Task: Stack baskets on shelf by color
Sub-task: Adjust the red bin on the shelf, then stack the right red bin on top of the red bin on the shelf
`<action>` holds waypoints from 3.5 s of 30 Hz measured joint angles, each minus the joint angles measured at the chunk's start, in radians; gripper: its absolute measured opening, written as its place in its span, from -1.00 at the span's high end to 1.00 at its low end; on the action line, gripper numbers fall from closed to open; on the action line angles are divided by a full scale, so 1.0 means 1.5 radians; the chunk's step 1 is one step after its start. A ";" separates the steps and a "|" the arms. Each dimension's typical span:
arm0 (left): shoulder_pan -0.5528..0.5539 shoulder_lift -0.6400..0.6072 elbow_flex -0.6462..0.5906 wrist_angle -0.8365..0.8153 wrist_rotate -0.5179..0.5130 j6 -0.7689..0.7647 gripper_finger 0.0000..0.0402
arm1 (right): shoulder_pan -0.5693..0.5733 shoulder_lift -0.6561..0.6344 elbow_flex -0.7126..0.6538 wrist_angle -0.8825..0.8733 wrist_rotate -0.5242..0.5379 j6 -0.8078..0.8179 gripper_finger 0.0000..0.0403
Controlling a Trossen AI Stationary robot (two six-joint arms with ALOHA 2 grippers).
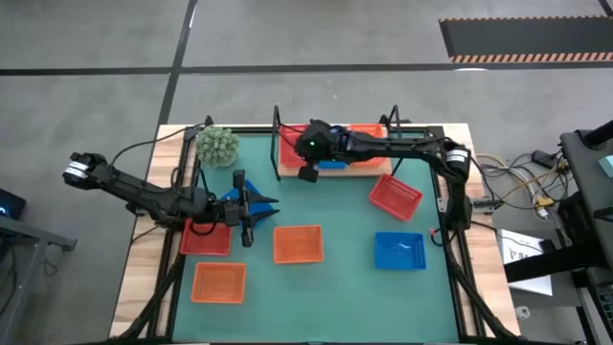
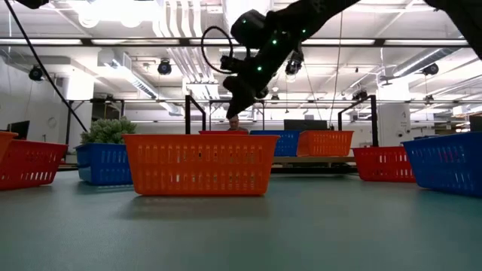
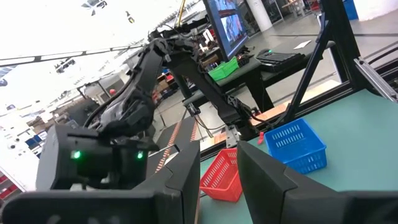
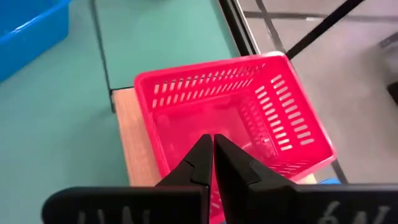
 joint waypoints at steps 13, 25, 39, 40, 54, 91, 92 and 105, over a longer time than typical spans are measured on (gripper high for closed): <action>0.000 0.000 0.000 0.001 0.000 0.000 0.55 | 0.001 0.101 0.099 -0.012 -0.034 0.019 0.96; 0.000 0.000 0.000 0.000 0.000 0.000 0.55 | 0.008 0.128 0.133 -0.001 -0.093 0.051 0.96; 0.000 0.000 0.000 0.000 0.000 0.000 0.55 | 0.007 0.136 0.133 -0.010 -0.040 0.051 0.96; 0.000 0.000 0.000 0.000 0.000 0.000 0.55 | 0.009 0.139 0.133 -0.007 -0.042 0.051 0.96; 0.000 0.000 0.000 0.000 0.000 0.002 0.55 | 0.009 0.137 0.132 0.012 -0.105 0.065 0.96; 0.000 0.000 0.000 0.003 0.000 -0.003 0.55 | 0.334 -0.255 -0.318 0.111 -0.070 0.027 0.96; 0.000 0.000 0.000 0.003 0.000 -0.004 0.55 | 0.342 -0.254 -0.333 0.144 -0.070 0.021 0.96; 0.000 0.000 0.000 0.003 0.000 -0.040 0.55 | 0.387 -0.254 -0.447 0.340 -0.023 0.067 0.96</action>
